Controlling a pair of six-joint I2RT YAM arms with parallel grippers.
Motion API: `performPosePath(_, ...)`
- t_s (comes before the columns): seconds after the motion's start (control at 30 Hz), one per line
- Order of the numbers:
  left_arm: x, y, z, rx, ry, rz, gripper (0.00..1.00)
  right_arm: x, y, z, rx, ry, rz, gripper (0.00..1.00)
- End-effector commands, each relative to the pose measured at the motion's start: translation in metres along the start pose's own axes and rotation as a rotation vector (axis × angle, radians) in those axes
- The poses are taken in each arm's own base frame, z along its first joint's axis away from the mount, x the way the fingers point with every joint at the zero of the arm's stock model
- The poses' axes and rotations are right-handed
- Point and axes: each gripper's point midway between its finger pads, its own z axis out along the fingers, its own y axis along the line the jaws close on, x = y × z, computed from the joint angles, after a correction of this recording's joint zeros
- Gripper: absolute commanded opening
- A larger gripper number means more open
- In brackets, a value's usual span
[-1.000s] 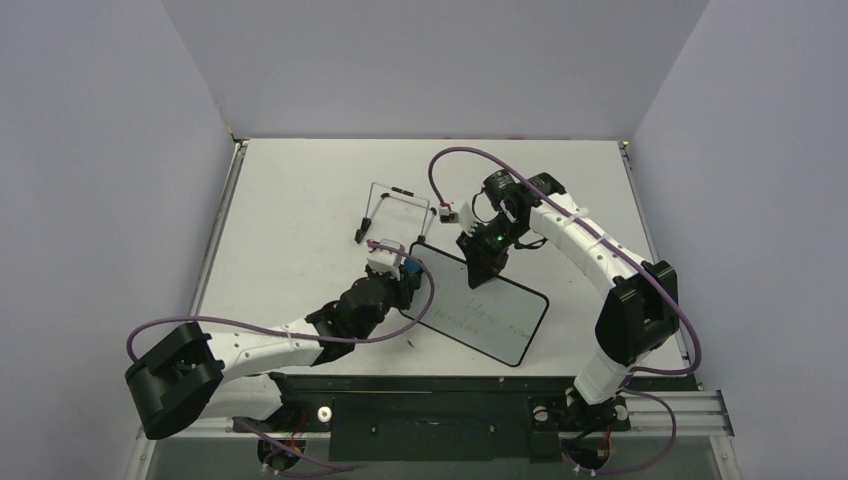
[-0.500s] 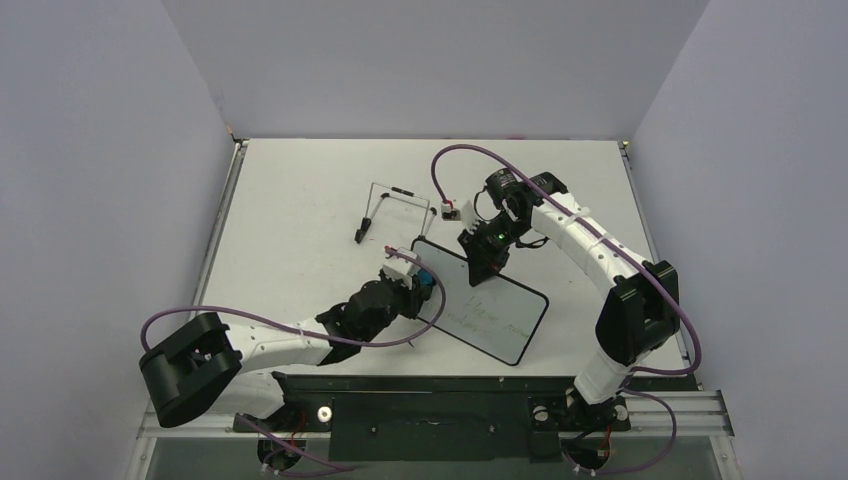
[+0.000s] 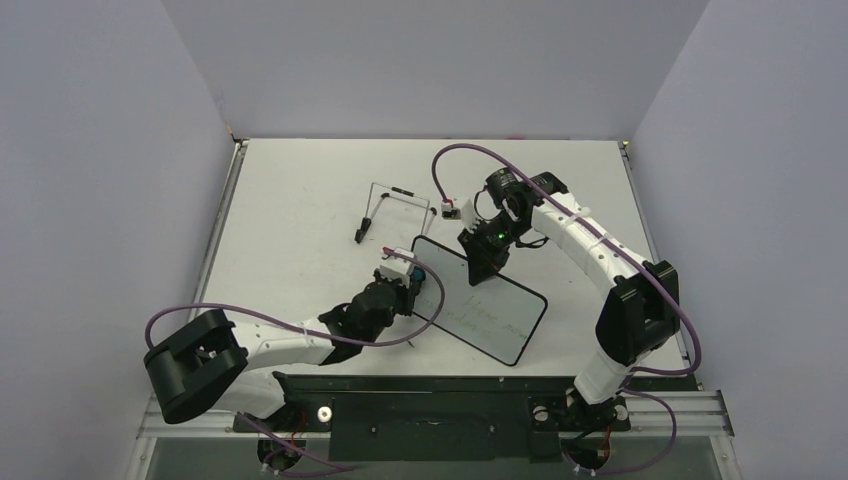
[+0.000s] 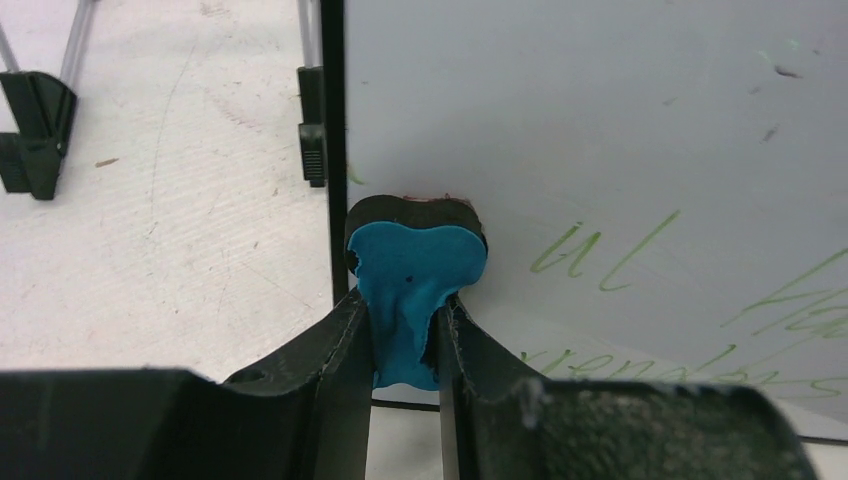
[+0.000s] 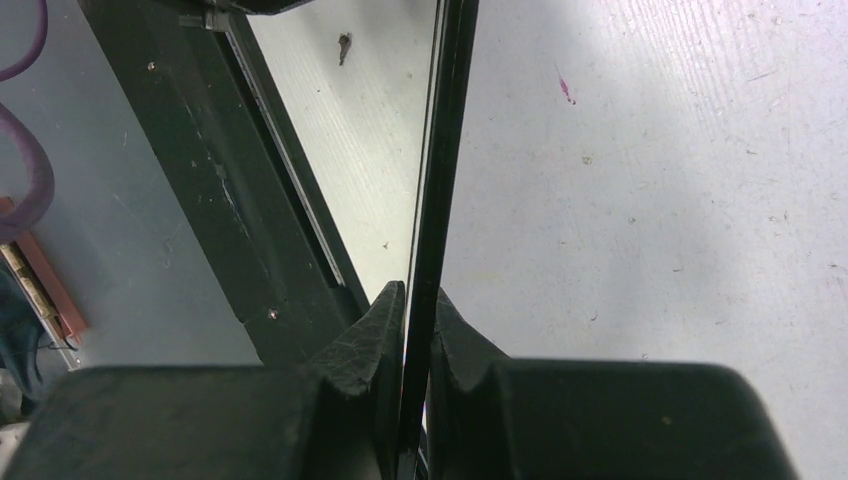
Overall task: Erase the whiteboard
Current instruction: Erase the whiteboard at the whiteboard stand.
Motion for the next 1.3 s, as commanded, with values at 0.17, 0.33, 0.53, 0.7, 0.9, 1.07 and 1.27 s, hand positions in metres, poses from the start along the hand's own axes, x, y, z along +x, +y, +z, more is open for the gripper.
performPosePath(0.17, -0.021, -0.064, -0.005, 0.282, -0.075, 0.017, 0.0, -0.009, 0.043, 0.003, -0.18, -0.055, -0.079, 0.0)
performPosePath(0.33, -0.011, -0.012, 0.004, -0.04, -0.02, -0.041, 0.0, -0.009, 0.043, 0.003, -0.175, -0.051, -0.081, 0.0)
performPosePath(0.53, -0.01, 0.001, -0.001, -0.089, -0.034, -0.101, 0.0, -0.008, 0.043, 0.003, -0.171, -0.051, -0.09, 0.0)
performPosePath(0.7, -0.015, -0.034, -0.004, 0.108, -0.047, -0.073, 0.0, -0.008, 0.045, 0.002, -0.18, -0.052, -0.104, 0.0)
performPosePath(0.9, -0.019, -0.084, -0.019, 0.347, -0.1, -0.006, 0.0, -0.007, 0.048, 0.002, -0.195, -0.047, -0.116, 0.0)
performPosePath(1.07, -0.008, -0.051, -0.008, 0.14, -0.059, -0.013, 0.0, -0.007, 0.05, 0.001, -0.202, -0.05, -0.123, 0.0)
performPosePath(1.27, -0.006, 0.007, -0.008, -0.11, -0.049, -0.097, 0.0, -0.007, 0.051, 0.0, -0.204, -0.053, -0.126, 0.0)
